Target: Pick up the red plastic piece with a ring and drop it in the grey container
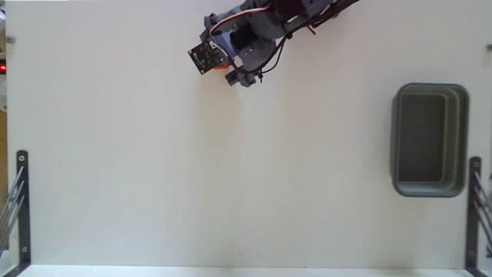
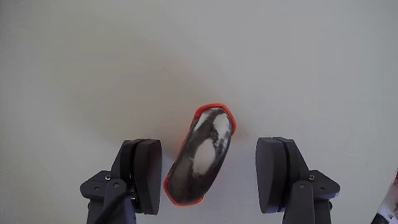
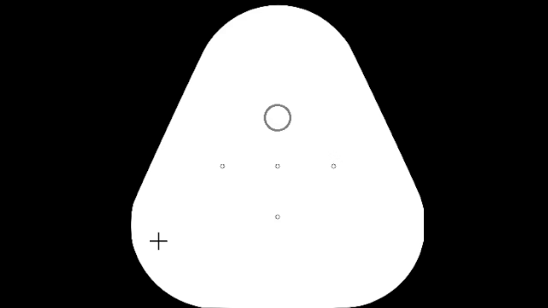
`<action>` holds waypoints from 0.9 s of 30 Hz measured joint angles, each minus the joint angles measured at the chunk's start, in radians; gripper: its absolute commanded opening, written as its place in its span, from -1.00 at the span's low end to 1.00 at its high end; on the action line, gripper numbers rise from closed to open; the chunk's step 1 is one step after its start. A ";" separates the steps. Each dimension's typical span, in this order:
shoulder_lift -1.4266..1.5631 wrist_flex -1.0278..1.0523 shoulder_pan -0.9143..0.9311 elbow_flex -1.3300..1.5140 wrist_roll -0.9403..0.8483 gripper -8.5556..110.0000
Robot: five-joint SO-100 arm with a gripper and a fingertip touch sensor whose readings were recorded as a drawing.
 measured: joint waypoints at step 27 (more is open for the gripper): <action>0.000 0.000 0.000 0.000 0.000 0.54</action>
